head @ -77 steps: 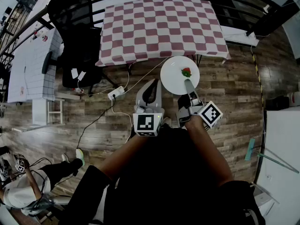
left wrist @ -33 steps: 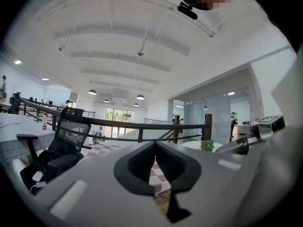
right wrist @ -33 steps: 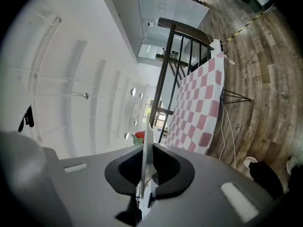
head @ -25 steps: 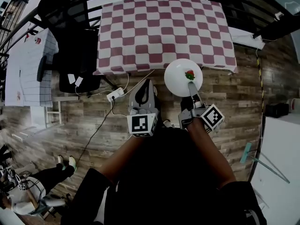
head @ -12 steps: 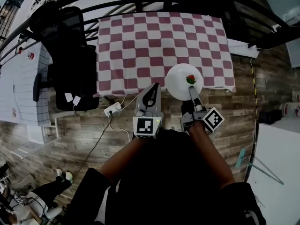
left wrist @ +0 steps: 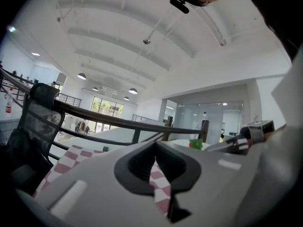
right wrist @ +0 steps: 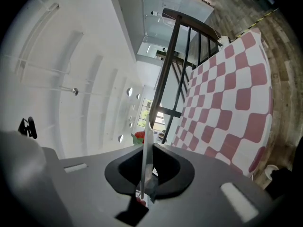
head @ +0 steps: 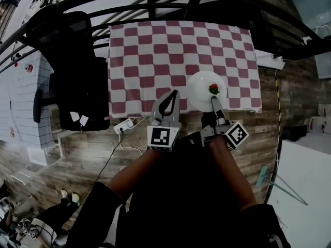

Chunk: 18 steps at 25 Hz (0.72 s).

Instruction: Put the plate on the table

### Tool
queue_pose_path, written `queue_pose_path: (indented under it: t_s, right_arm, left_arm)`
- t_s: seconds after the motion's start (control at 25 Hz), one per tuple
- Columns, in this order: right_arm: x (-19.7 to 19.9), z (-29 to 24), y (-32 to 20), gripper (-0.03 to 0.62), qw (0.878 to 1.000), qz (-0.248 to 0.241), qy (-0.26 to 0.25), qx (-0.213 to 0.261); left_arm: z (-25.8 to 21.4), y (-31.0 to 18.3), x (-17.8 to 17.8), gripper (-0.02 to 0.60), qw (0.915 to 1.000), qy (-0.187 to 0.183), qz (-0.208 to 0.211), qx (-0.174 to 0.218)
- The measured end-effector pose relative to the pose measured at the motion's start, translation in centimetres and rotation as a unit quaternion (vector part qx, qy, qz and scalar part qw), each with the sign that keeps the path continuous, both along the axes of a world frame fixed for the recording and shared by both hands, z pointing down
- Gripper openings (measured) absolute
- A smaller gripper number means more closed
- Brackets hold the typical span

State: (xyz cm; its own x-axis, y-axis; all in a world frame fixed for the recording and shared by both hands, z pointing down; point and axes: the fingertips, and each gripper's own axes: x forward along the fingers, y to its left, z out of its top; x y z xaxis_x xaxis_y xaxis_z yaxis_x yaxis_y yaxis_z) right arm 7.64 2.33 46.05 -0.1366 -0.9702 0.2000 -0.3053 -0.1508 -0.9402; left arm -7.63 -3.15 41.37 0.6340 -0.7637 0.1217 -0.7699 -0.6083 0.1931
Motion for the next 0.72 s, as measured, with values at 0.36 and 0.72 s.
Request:
queue_pose_path:
  t_s: [0.36,0.72]
  right_arm:
    - [-0.5,0.4,-3.1,0.020,1.000,-0.018,0.004,-0.009]
    - [-0.2,2.0,-8.1,0.020,0.999,-0.051,-0.016,-0.009]
  left_arm:
    - [0.8,-2.6,-1.3,0.009,0.9995,-0.016,-0.025,-0.006]
    - [1.2,-5.5,-0.7,0.009,0.9983,-0.018,-0.055,-0.008]
